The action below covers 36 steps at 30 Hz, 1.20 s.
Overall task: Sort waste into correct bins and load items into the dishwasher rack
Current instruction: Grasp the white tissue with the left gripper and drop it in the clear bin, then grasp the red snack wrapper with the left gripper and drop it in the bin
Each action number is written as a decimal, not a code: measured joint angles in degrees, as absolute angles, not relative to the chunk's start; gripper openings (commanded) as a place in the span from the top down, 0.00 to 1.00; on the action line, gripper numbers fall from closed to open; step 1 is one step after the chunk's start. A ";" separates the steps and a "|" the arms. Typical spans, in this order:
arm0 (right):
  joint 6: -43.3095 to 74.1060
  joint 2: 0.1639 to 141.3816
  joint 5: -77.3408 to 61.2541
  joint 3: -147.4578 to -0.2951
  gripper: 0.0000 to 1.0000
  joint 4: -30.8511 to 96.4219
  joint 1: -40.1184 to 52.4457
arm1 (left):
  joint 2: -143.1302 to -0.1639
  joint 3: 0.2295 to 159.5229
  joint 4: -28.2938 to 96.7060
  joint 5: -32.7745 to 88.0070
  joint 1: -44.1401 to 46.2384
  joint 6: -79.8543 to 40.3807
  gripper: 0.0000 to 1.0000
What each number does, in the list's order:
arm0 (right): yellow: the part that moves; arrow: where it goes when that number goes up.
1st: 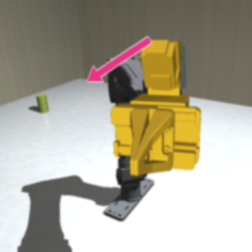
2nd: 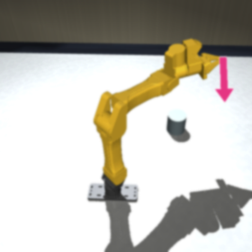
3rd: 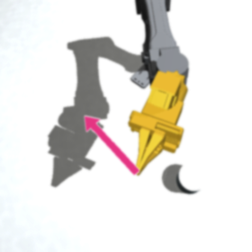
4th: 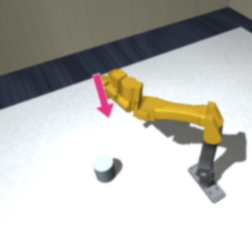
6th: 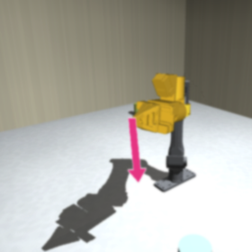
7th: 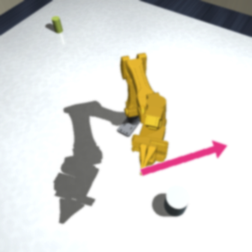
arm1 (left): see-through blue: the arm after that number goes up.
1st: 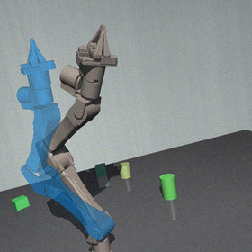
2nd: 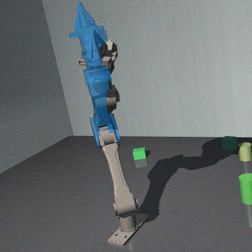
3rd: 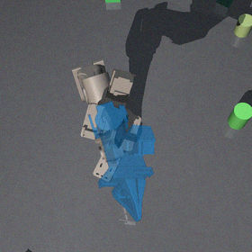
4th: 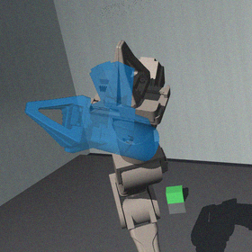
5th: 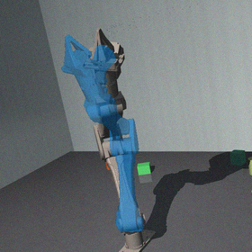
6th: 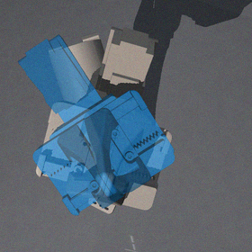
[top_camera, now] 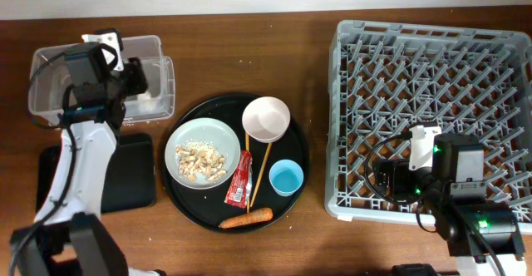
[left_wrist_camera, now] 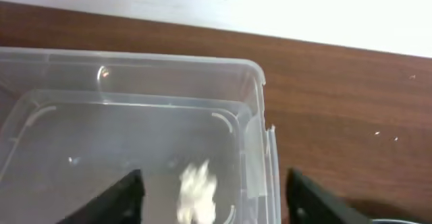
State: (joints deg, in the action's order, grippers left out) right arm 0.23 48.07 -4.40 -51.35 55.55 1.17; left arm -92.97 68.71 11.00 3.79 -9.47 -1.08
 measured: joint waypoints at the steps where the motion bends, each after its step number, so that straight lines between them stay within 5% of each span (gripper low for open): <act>1: 0.23 48.07 -4.40 -51.35 0.02 55.55 1.17 | -93.80 68.71 10.24 3.81 -9.52 -1.10 0.32; 9: 0.25 48.12 -4.40 -51.44 0.02 55.46 1.17 | -93.51 69.25 25.10 18.22 -7.55 -1.10 0.34; 17: 0.25 48.18 -4.40 -51.57 0.02 55.53 1.17 | -93.21 69.21 50.41 16.82 13.89 -1.10 0.35; 22: 0.25 48.18 -4.40 -51.59 0.02 55.57 1.17 | -93.10 64.73 51.46 12.75 25.93 -1.10 0.35; 36: 0.25 48.18 -4.40 -51.59 0.01 55.77 1.17 | -93.01 53.93 41.71 9.17 31.14 -1.56 0.35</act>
